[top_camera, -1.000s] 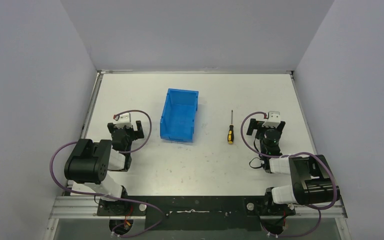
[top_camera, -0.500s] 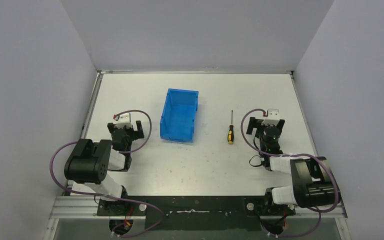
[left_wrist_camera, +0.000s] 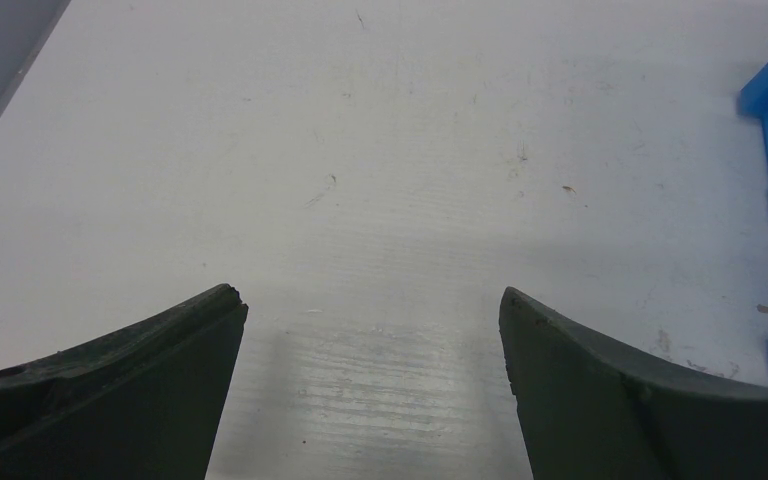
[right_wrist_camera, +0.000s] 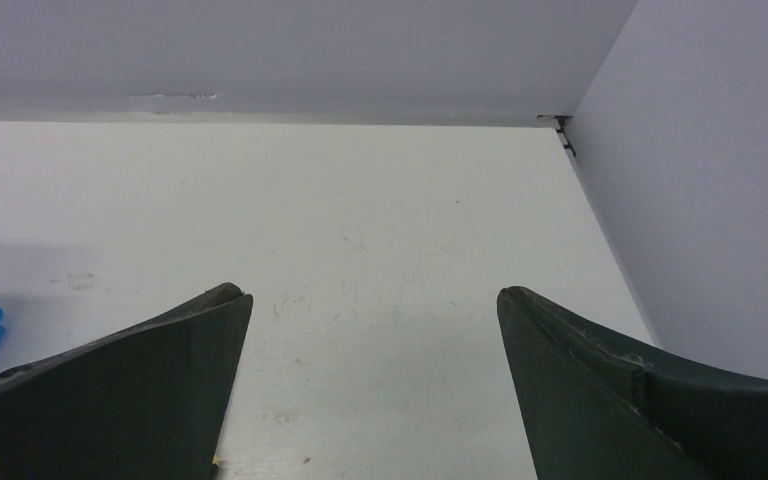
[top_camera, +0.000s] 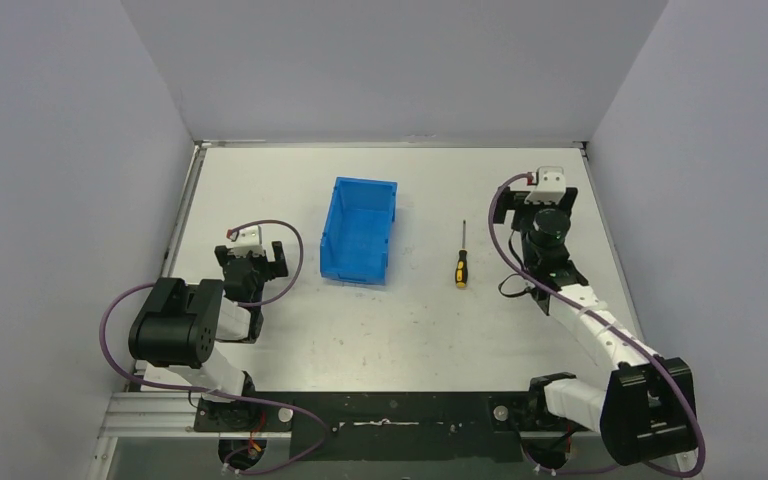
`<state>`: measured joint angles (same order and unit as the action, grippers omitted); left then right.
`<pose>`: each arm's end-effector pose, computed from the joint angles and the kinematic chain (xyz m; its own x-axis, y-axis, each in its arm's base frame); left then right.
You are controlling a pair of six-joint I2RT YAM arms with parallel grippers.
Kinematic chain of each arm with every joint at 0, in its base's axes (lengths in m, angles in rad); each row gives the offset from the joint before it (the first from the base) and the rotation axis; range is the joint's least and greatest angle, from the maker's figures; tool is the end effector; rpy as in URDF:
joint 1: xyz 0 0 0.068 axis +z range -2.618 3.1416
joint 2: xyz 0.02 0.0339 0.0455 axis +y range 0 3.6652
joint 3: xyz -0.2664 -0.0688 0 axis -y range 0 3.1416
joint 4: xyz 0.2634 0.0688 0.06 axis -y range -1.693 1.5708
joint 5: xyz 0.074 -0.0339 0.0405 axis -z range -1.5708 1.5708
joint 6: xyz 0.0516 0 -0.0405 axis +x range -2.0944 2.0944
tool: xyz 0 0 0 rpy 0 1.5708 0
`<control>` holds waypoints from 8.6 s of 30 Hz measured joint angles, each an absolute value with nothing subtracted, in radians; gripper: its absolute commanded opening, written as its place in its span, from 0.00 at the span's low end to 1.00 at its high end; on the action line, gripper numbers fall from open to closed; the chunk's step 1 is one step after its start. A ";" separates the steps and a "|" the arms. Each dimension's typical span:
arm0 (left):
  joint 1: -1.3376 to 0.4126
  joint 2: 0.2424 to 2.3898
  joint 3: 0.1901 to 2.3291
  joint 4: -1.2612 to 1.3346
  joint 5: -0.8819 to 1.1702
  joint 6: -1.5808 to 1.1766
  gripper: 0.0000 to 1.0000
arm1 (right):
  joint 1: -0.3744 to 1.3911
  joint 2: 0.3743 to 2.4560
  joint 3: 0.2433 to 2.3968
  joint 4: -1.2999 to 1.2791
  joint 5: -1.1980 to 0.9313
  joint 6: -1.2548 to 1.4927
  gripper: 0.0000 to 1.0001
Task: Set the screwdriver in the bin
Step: Pick up the screwdriver from the center of the board, then place the screwdriver in the bin, then reset both arms
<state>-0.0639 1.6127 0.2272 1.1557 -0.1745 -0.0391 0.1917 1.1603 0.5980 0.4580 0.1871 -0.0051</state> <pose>0.2602 -0.0077 0.1034 -0.2230 -0.0243 -0.9745 -0.1146 0.9934 0.0015 0.2890 0.0463 0.2551 -0.1022 -0.0249 -0.9945 -0.0061 0.9997 -0.0244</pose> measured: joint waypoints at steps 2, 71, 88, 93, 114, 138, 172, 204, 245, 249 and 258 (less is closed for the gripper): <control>-0.064 1.613 0.227 1.156 -0.175 -0.039 0.97 | 0.192 1.132 0.646 0.394 0.187 -0.014 1.00; -0.064 1.613 0.227 1.156 -0.175 -0.039 0.97 | 0.239 1.683 1.186 -0.445 0.011 0.340 1.00; -0.064 1.613 0.227 1.156 -0.175 -0.039 0.97 | 0.316 1.739 1.058 -0.329 0.010 0.395 0.86; -0.064 1.613 0.227 1.156 -0.175 -0.039 0.97 | 0.325 1.775 1.042 -0.314 0.024 0.405 0.78; -0.064 1.613 0.227 1.156 -0.175 -0.039 0.97 | 0.358 1.758 1.047 -0.360 0.073 0.408 0.07; -0.064 1.613 0.227 1.156 -0.175 -0.039 0.97 | 0.361 1.653 1.534 -0.730 0.195 0.405 0.00; -0.064 1.613 0.227 1.156 -0.175 -0.039 0.97 | 0.637 1.869 2.026 -0.957 0.280 0.514 0.00; -0.064 1.613 0.227 1.156 -0.175 -0.039 0.97 | 0.795 2.138 1.897 -0.573 0.272 0.577 0.00; -0.064 1.613 0.227 1.156 -0.175 -0.039 0.97 | 0.846 2.191 1.851 -0.520 0.246 0.587 0.58; -0.064 1.613 0.227 1.156 -0.175 -0.039 0.97 | 0.854 2.185 1.898 -0.559 0.265 0.580 0.59; -0.064 1.613 0.227 1.156 -0.175 -0.039 0.97 | 0.869 2.140 2.022 -0.653 0.319 0.535 0.84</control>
